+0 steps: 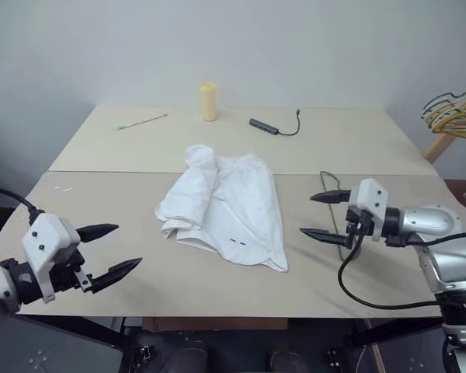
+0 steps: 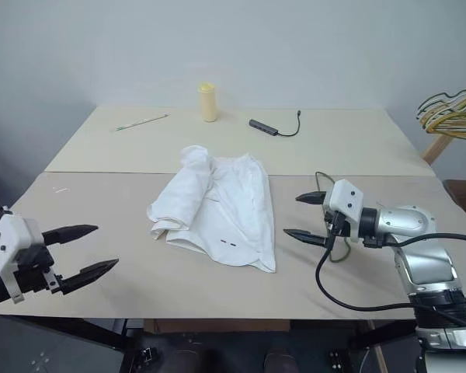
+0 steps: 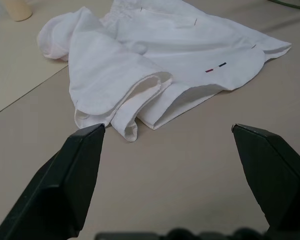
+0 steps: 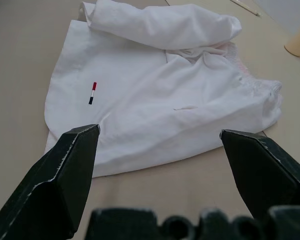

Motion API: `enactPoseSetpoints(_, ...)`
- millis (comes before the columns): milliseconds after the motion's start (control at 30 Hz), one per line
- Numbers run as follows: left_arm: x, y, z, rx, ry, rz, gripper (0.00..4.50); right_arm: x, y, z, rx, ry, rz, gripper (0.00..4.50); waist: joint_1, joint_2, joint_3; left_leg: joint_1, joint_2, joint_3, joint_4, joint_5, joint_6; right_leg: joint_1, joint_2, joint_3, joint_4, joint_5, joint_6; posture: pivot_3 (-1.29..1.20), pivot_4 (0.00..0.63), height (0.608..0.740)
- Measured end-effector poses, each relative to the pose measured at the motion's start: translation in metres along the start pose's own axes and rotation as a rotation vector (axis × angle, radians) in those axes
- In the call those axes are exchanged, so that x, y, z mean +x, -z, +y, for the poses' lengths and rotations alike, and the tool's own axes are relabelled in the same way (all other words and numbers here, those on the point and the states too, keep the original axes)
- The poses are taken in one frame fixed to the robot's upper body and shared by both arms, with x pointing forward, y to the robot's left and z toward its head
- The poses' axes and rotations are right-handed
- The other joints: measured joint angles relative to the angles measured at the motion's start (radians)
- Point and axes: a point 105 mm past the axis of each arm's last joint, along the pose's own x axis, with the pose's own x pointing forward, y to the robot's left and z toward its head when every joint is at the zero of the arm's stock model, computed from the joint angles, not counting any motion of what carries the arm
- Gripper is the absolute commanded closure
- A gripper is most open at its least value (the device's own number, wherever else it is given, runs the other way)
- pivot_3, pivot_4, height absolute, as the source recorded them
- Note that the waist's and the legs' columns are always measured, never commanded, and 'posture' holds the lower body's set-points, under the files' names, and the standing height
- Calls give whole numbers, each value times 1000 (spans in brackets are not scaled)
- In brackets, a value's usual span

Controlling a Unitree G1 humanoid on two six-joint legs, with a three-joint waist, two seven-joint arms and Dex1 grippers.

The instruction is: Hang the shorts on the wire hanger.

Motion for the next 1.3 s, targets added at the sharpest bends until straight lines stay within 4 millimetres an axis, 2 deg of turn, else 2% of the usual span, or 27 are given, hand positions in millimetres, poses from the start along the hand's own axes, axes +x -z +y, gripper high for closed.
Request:
enactPoseSetpoints(367, 7, -7, 4, 6, -6, -27, 109, 1, 0, 0, -38, -3, 10, 17, 3, 0, 0, 0, 0, 0, 0, 0, 0, 0, 0, 0, 0, 0, 0, 110, 43, 740)
enactPoseSetpoints(433, 10, -12, 5, 10, -3, -46, 109, 6, 7, 7, -144, -46, 65, 17, 3, 0, 0, 0, 0, 2, 0, 0, 0, 0, 0, 0, 0, 0, 0, 105, 55, 740)
enactPoseSetpoints(600, 16, -12, 3, -1, -1, -49, 109, 23, 41, 34, -414, -212, 192, 17, -8, 0, 0, 0, 0, 7, 0, 0, 0, 0, 0, 0, 0, 0, 0, 93, 62, 740)
enactPoseSetpoints(700, 18, -13, 3, -4, 1, -57, 109, 37, 48, 41, -547, -257, 197, 17, -19, -1, 1, 1, 0, 7, 0, 0, 0, 0, 0, 0, 1, 0, 0, 74, 67, 740)
enactPoseSetpoints(800, 23, -15, 0, -6, 23, -69, 109, 55, 46, 46, -693, -287, 174, 17, -28, -1, 1, 3, 0, 7, 0, 0, -1, 1, 1, 0, 2, 0, -1, 74, 67, 740)
enactPoseSetpoints(933, 28, -18, -3, -5, 51, -88, 109, 75, 43, 49, -828, -303, 132, 853, -38, -4, 0, 5, 2, 6, 0, 0, -1, 3, 3, 0, 2, 0, -2, 73, 71, 740)
enactPoseSetpoints(1133, 29, -19, -2, -8, 58, -86, 109, 96, 39, 67, -813, -321, 51, 3040, -46, -4, 1, 5, 7, 0, 0, 0, -1, 2, 8, 2, 2, 1, -5, 70, 76, 740)
enactPoseSetpoints(1267, 30, -18, -3, -11, 63, -84, 109, 109, 24, 78, -823, -337, -10, 4484, -44, -2, 2, 5, 11, -1, -1, -1, -2, 1, 13, 1, 2, 1, -9, 60, 78, 740)
enactPoseSetpoints(1300, 30, -18, -2, -11, 66, -83, 109, 115, 19, 81, -823, -340, -26, 4484, -45, -2, 2, 5, 12, -1, -1, -1, -2, 0, 14, 1, 3, 1, -9, 56, 81, 740)
